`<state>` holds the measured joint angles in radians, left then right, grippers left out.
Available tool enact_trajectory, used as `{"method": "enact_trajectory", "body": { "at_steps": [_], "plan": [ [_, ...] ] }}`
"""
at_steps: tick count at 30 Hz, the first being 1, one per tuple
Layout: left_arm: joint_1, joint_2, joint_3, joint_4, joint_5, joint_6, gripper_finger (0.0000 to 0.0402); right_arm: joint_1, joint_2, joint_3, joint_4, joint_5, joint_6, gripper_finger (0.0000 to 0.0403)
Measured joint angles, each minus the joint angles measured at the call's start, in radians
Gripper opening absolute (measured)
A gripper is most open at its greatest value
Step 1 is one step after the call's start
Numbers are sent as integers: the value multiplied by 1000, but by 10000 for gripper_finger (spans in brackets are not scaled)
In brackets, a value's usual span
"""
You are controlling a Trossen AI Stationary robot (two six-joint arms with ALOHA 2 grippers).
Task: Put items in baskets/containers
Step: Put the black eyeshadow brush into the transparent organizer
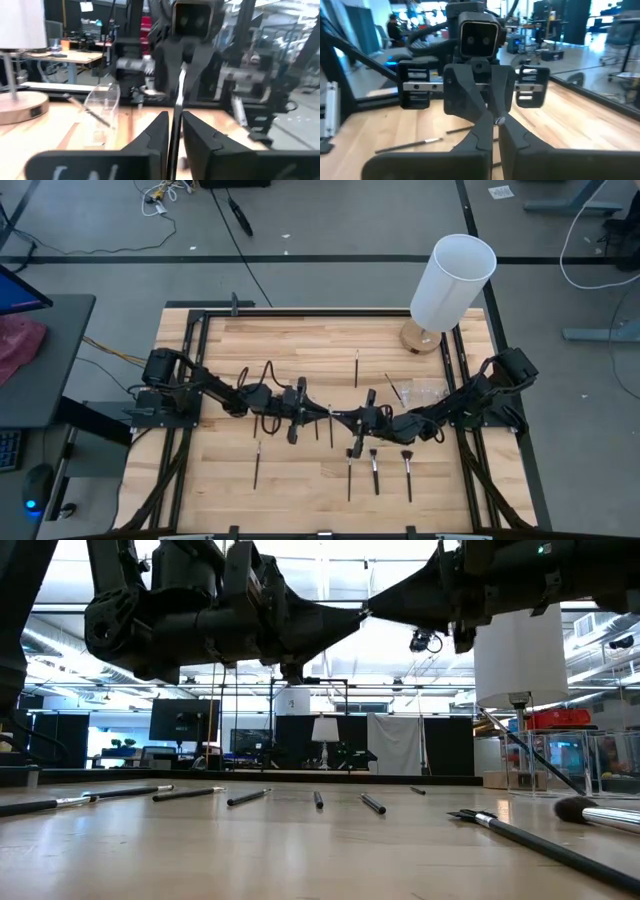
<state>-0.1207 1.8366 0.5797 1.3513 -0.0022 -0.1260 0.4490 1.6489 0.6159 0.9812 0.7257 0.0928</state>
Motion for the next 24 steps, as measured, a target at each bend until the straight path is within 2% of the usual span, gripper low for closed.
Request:
{"method": "enact_trajectory", "body": {
  "at_steps": [4, 6, 9, 12, 15, 20, 24],
  "plan": [
    [0, 0, 0, -47, -11, 5, 104, 45, -113, 5, -174, 70, 59, 6],
    [0, 0, -1, -76, -12, 5, 124, 67, -201, 37, -396, 83, 152, 6],
    [0, 0, -1, -101, -12, 6, 148, 85, -315, 161, -874, 74, 349, 5],
    [0, 0, -1, -110, -12, 6, 166, 87, -355, 337, -1364, 9, 533, 5],
    [0, 0, -1, -116, -12, 3, 175, 67, -356, 511, -1745, -86, 654, 4],
    [0, 0, -1, -128, -12, 1, 178, 13, -353, 684, -2145, -226, 785, 4],
    [0, 0, -1, -146, -12, 0, 177, -40, -353, 726, -2387, -317, 879, 4]
  ]
}}
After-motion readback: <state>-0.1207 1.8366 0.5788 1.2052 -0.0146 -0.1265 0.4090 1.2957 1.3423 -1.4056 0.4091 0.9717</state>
